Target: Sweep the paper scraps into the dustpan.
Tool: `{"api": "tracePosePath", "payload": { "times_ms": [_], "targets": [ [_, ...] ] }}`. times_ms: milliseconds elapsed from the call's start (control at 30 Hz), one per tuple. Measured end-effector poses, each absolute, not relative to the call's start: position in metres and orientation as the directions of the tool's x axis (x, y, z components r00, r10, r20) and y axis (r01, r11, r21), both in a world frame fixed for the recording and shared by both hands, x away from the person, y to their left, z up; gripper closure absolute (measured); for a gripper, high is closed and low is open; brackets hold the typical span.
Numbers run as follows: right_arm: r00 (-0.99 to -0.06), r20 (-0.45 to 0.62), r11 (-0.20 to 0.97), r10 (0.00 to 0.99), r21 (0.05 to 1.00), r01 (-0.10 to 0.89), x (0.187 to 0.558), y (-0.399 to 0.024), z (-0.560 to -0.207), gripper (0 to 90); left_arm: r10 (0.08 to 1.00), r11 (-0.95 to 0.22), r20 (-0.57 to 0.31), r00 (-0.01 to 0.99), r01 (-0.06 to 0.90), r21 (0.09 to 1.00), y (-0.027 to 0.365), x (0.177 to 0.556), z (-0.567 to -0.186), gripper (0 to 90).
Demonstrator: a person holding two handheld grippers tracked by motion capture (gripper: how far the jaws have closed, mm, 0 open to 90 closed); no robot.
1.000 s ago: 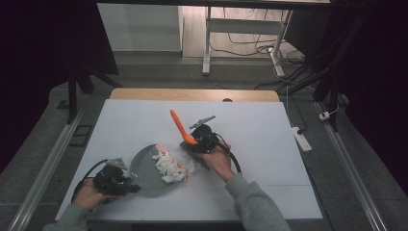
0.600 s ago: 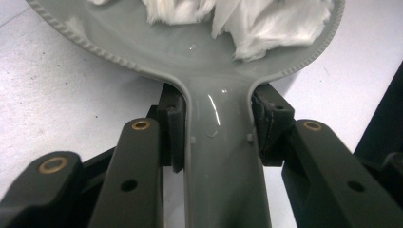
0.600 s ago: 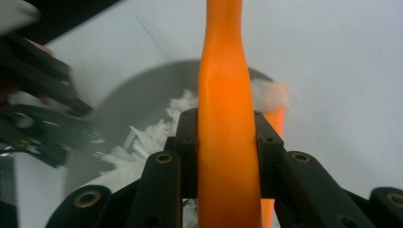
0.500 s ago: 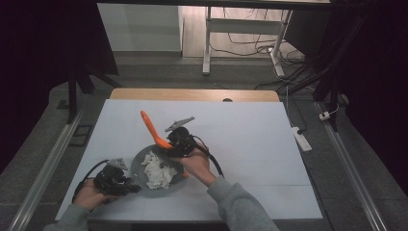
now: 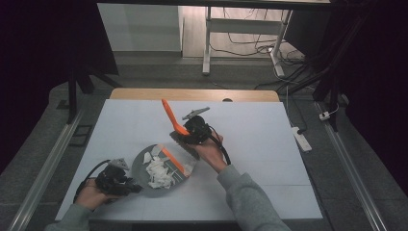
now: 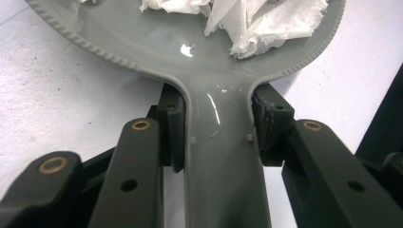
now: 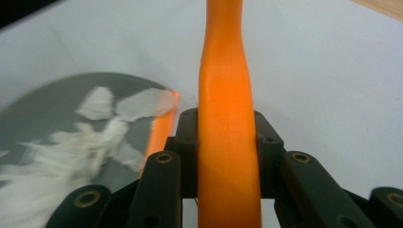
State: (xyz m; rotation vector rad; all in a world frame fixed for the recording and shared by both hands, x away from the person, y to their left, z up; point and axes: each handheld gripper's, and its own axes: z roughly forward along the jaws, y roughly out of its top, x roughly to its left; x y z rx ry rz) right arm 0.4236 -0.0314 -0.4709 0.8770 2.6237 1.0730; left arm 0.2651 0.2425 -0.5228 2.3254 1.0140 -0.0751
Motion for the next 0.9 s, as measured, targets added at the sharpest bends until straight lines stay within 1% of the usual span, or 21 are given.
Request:
{"api": "tracePosePath", "payload": {
  "times_ms": [33,167,233,333,467,567,600,633,667,733,767,833,900],
  "targets": [
    [-0.810,0.027,0.585,0.585,0.677,0.446,0.427,-0.029,-0.476,70.1,0.650,-0.530,-0.278,0.707,0.684,0.500,0.243,0.265,-0.523,60.9],
    [-0.780,-0.010,0.602,0.625,0.643,0.474,0.435,-0.035,-0.485,70.1,0.648,-0.537,-0.277,0.709,0.684,0.495,0.243,0.266,-0.524,60.9],
    [-0.768,0.009,0.592,0.641,0.630,0.502,0.436,-0.039,-0.483,70.1,0.647,-0.538,-0.279,0.710,0.684,0.492,0.242,0.266,-0.525,60.9],
    [-0.771,0.027,0.609,0.637,0.596,0.524,0.426,-0.041,-0.481,70.1,0.644,-0.543,-0.276,0.714,0.680,0.493,0.241,0.265,-0.525,60.9],
    [-0.783,0.090,0.596,0.616,0.597,0.537,0.410,-0.032,-0.483,70.1,0.643,-0.547,-0.276,0.715,0.680,0.488,0.238,0.266,-0.525,60.9],
    [-0.809,0.160,0.582,0.565,0.618,0.528,0.399,-0.011,-0.486,70.1,0.641,-0.552,-0.273,0.717,0.678,0.486,0.234,0.266,-0.525,60.9],
    [-0.822,0.194,0.577,0.535,0.627,0.524,0.395,-0.001,-0.485,70.1,0.642,-0.552,-0.271,0.717,0.678,0.485,0.234,0.266,-0.525,60.9],
    [-0.834,0.202,0.581,0.513,0.634,0.511,0.393,0.005,-0.484,70.1,0.642,-0.549,-0.274,0.716,0.678,0.488,0.235,0.266,-0.525,60.8],
    [-0.846,0.232,0.567,0.480,0.654,0.501,0.389,0.011,-0.481,70.1,0.643,-0.547,-0.274,0.715,0.679,0.489,0.235,0.266,-0.525,60.9],
    [-0.847,0.271,0.531,0.456,0.681,0.504,0.386,0.013,-0.473,70.1,0.642,-0.547,-0.274,0.716,0.678,0.490,0.235,0.266,-0.525,60.8],
    [-0.850,0.258,0.526,0.460,0.692,0.494,0.386,0.012,-0.467,70.1,0.642,-0.549,-0.274,0.716,0.678,0.489,0.235,0.266,-0.526,60.9],
    [-0.855,0.183,0.525,0.486,0.720,0.453,0.390,0.005,-0.457,70.1,0.642,-0.549,-0.273,0.717,0.678,0.488,0.234,0.266,-0.526,60.9],
    [-0.842,0.174,0.510,0.510,0.728,0.459,0.397,-0.003,-0.452,70.1,0.641,-0.548,-0.275,0.716,0.678,0.489,0.235,0.266,-0.526,60.9]
  ]
}}
